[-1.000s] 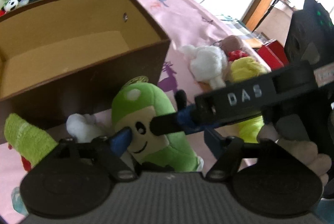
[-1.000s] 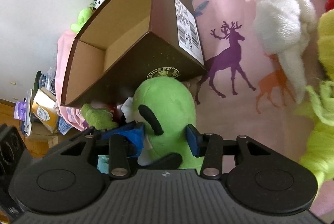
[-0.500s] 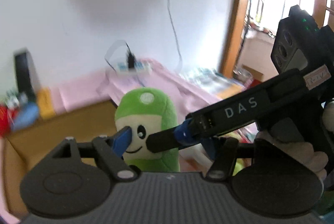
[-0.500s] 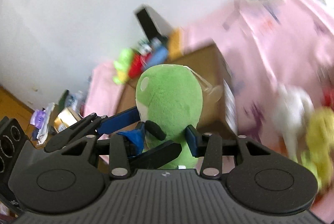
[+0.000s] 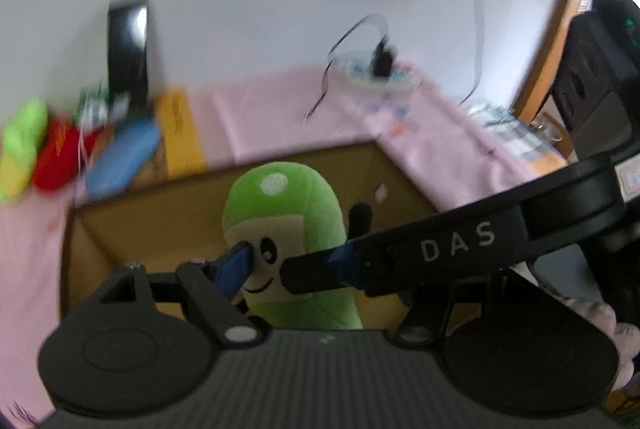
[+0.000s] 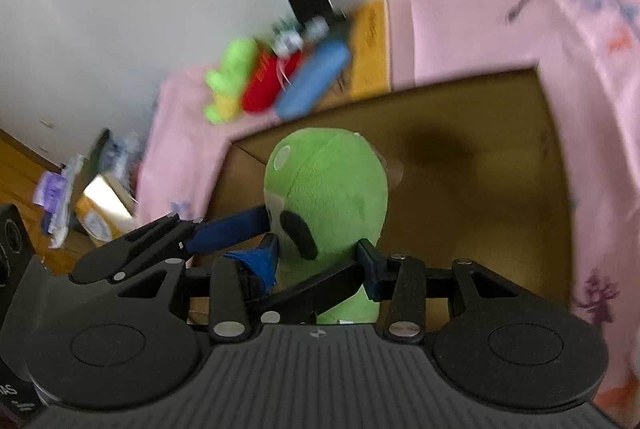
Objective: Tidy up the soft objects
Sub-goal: 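Lower the cucumber plush into the cardboard box and open the right gripper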
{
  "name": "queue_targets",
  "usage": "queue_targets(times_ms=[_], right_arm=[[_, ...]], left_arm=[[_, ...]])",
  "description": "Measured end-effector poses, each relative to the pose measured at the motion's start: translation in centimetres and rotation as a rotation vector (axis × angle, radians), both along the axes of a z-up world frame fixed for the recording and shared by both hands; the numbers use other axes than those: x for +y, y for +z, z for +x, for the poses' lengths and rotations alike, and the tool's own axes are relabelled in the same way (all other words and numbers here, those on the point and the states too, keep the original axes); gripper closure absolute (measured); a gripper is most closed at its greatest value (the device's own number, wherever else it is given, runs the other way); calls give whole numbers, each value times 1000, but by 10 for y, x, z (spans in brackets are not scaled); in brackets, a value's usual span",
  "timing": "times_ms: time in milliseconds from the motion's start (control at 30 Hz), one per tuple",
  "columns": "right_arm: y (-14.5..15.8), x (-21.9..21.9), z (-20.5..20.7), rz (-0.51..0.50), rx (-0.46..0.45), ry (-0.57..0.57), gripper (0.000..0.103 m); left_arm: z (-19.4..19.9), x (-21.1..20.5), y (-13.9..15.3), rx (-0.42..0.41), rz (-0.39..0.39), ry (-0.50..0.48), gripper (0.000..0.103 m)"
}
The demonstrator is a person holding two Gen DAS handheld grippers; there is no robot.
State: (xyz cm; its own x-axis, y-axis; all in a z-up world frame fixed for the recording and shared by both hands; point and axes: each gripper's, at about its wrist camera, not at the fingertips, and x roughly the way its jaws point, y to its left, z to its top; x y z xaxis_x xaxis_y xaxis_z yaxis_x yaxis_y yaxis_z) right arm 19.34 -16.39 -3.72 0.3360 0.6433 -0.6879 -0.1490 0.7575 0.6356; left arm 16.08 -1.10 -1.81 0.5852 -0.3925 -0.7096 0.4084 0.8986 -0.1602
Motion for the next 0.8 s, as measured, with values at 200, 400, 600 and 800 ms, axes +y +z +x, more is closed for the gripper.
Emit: queue_targets(times_ms=[200, 400, 600, 800], right_arm=[[-30, 13, 12, -12, 73, -13, 76], [-46, 8, 11, 13, 132, -35, 74], [-51, -22, 2, 22, 175, -73, 73], [-49, -41, -9, -21, 219, -51, 73]], left_arm=[[23, 17, -43, 140, -27, 63, 39], [26, 11, -61, 159, -11, 42, 37], [17, -17, -60, 124, 18, 10, 37], [3, -41, -61, 112, 11, -30, 37]])
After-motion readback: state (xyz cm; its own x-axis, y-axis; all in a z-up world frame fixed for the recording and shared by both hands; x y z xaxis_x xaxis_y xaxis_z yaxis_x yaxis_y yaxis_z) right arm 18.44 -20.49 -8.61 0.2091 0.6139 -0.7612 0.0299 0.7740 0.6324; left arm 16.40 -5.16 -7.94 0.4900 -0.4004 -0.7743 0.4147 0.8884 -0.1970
